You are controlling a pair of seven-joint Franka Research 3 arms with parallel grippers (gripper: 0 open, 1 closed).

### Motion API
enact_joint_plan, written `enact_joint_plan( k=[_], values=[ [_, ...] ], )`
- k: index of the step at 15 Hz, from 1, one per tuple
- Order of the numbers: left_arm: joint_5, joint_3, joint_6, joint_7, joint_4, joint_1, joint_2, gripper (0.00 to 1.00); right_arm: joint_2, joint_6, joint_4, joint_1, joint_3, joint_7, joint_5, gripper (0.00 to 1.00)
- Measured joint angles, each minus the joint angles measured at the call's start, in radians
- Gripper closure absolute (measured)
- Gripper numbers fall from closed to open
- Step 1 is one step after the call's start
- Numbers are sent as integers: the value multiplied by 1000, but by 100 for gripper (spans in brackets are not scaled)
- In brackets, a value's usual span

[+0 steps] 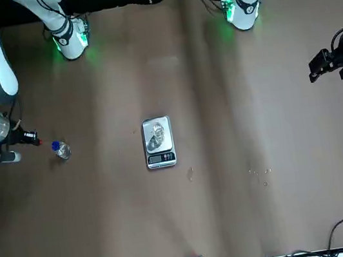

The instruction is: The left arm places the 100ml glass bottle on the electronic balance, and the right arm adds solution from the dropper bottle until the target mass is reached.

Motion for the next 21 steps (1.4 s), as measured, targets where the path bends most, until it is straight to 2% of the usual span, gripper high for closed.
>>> enact_joint_plan(
  k=[21],
  values=[
    [0, 0, 0, 0, -1, -1, 0, 0, 6, -37, 25, 7, 5, 3, -3, 96]
  ],
)
